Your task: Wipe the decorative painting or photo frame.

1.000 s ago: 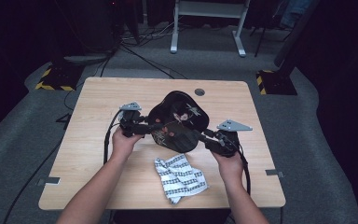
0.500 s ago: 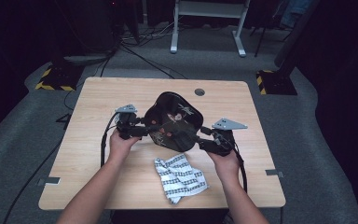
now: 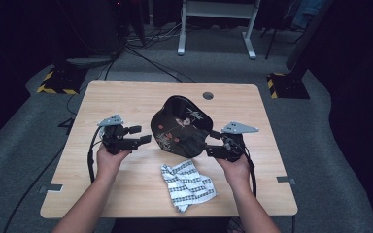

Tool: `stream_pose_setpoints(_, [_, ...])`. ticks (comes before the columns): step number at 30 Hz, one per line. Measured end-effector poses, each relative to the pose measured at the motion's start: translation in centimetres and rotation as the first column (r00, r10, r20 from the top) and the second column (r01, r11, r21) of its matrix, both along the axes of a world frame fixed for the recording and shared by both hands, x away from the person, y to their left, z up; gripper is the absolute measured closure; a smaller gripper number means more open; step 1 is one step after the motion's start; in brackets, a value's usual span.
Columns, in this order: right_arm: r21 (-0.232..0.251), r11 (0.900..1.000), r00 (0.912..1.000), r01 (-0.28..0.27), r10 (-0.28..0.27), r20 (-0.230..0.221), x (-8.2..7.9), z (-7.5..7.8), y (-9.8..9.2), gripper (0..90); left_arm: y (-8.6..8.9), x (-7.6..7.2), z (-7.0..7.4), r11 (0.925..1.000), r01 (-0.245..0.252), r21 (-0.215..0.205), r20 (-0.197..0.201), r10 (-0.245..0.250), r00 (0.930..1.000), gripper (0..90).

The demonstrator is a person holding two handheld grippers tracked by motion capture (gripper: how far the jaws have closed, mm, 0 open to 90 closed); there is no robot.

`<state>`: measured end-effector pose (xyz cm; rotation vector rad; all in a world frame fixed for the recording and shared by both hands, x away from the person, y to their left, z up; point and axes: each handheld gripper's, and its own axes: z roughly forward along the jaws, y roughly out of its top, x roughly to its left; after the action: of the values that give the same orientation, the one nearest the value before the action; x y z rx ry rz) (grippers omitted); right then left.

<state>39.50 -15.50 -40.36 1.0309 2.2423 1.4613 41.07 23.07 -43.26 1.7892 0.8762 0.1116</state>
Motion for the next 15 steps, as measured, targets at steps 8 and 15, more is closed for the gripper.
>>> stream_pose_setpoints(8, [-0.045,0.998,0.9994,-0.034,0.033,-0.009,0.7,-0.4,-0.4,25.9,-2.7,-4.4,1.5,0.9949,0.079,0.062,0.002,-0.079,0.9968,27.6])
stream_pose_setpoints(15, [-0.038,0.999,0.9993,-0.02,0.018,-0.031,1.2,-0.5,-0.9,25.6,-6.7,-5.7,0.7,0.9707,0.183,0.156,-0.031,-0.18,0.9832,24.2])
